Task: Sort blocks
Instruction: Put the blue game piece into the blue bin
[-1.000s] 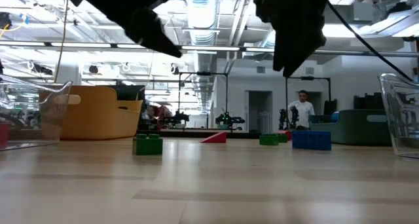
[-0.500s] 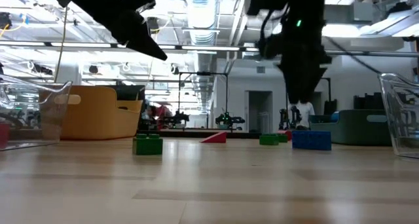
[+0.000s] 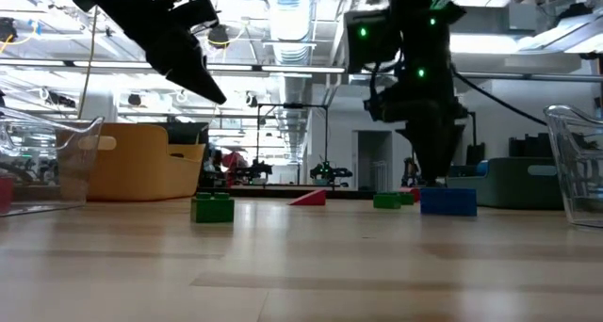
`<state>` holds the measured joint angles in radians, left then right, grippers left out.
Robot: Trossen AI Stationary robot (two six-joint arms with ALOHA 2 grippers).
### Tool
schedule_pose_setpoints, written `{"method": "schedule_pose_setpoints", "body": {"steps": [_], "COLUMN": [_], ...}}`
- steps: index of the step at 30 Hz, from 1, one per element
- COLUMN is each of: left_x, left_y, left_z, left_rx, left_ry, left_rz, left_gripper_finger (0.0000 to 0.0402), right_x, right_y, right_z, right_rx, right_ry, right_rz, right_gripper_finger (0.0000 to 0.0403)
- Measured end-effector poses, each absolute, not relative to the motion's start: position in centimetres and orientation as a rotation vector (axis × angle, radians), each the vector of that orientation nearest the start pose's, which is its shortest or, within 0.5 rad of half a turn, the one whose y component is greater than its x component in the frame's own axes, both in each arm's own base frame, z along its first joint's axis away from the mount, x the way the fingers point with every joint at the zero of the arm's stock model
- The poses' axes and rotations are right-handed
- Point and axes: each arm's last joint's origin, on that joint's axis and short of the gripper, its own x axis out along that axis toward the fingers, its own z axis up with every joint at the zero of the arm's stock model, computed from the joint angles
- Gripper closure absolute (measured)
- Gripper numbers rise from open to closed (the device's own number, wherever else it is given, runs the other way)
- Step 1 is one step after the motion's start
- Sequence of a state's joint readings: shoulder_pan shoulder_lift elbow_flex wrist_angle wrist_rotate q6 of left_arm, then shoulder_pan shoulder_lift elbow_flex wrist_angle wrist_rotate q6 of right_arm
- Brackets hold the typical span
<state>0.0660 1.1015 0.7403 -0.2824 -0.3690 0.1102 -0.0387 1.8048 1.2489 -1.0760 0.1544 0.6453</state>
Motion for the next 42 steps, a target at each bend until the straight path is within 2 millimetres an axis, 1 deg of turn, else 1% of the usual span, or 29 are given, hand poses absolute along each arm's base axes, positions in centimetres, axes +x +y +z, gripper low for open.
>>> {"method": "schedule_pose_setpoints", "body": {"steps": [3,6,9,11,14,20,22,23,25,28,31,33,36,38,40,42], "left_x": [22.5,22.5,22.5,22.5,22.5,22.6,22.6,22.6,22.6,22.6,22.6,22.6,22.7,22.8,22.9,23.0], "left_y": [2.3,1.9,1.5,1.4,1.3,1.4,1.4,1.4,1.4,1.4,1.4,1.4,1.4,1.4,1.4,1.4], "left_z": [25.0,25.0,25.0,25.0,25.0,25.1,25.1,25.1,25.1,25.1,25.1,25.1,25.3,25.4,25.5,25.7], "left_rx": [0.186,0.176,0.174,0.175,0.176,0.180,0.183,0.189,0.197,0.201,0.213,0.221,0.228,0.231,0.239,0.245], "left_ry": [0.679,0.680,0.676,0.675,0.671,0.664,0.664,0.666,0.667,0.667,0.666,0.663,0.646,0.633,0.618,0.595], "left_rz": [0.380,0.369,0.355,0.351,0.351,0.350,0.350,0.348,0.346,0.346,0.342,0.341,0.339,0.339,0.337,0.337], "left_gripper_finger": [0.0155,0.0155,0.0155,0.0155,0.0155,0.0155,0.0155,0.0155,0.0155,0.0155,0.0155,0.0155,0.0155,0.0155,0.0155,0.0155], "right_x": [31.2,31.0,30.8,30.6,30.5,30.5,30.4,30.4,30.3,30.2,29.9,29.2,27.4,25.6,23.9,22.4], "right_y": [-2.0,-2.1,-2.2,-2.2,-2.2,-2.8,-3.0,-3.2,-3.5,-4.0,-4.4,-4.7,-5.5,-6.4,-7.9,-9.7], "right_z": [17.4,16.4,16.0,15.8,15.6,15.6,15.6,15.6,15.9,17.3,19.8,21.5,24.3,26.0,27.2,28.1], "right_rx": [0.444,0.450,0.449,0.441,0.425,0.396,0.385,0.383,0.388,0.395,0.400,0.398,0.352,0.292,0.271,0.298], "right_ry": [1.507,1.497,1.501,1.511,1.513,1.523,1.529,1.533,1.544,1.532,1.474,1.431,1.378,1.346,1.320,1.286], "right_rz": [-0.625,-0.616,-0.615,-0.611,-0.596,-0.567,-0.554,-0.541,-0.519,-0.515,-0.508,-0.518,-0.604,-0.721,-0.842,-0.942], "right_gripper_finger": [0.0155,0.0155,0.0155,0.0163,0.0194,0.0298,0.0326,0.0333,0.0333,0.0333,0.0321,0.0315,0.0314,0.0314,0.0314,0.0314]}}
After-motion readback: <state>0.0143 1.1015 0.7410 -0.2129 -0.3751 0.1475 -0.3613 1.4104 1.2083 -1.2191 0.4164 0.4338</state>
